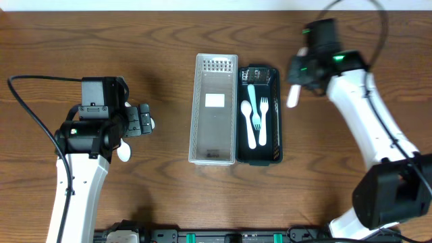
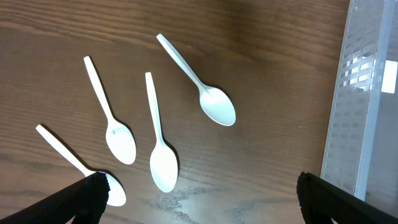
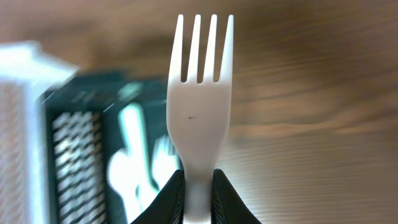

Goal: Pack container
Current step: 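Carry the fork left, release it into the dark green basket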

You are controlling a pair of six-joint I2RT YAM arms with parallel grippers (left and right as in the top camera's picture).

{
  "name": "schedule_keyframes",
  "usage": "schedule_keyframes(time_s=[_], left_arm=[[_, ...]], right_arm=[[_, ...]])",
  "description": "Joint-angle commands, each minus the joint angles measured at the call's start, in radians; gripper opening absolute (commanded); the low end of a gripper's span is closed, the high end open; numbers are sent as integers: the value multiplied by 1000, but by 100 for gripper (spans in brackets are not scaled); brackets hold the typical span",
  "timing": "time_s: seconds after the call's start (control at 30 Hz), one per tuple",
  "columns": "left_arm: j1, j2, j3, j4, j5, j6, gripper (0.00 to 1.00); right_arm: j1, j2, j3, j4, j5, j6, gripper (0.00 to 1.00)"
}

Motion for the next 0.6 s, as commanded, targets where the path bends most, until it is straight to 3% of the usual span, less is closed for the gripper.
schedule_keyframes(time_s=[0.0,0.3,0.4,0.57], left_arm=[[0,6,14,0,-8,-5,98],[0,6,14,0,-8,-5,98],[0,6,14,0,-8,-5,98],[0,6,14,1,-8,-5,98]], right_arm=[[87,33,5,-14,-3,-15,14],[161,135,4,-54,-3,-12,15],[163,146,4,-58,-3,-13,32],[161,146,5,-29,-3,-64,40]])
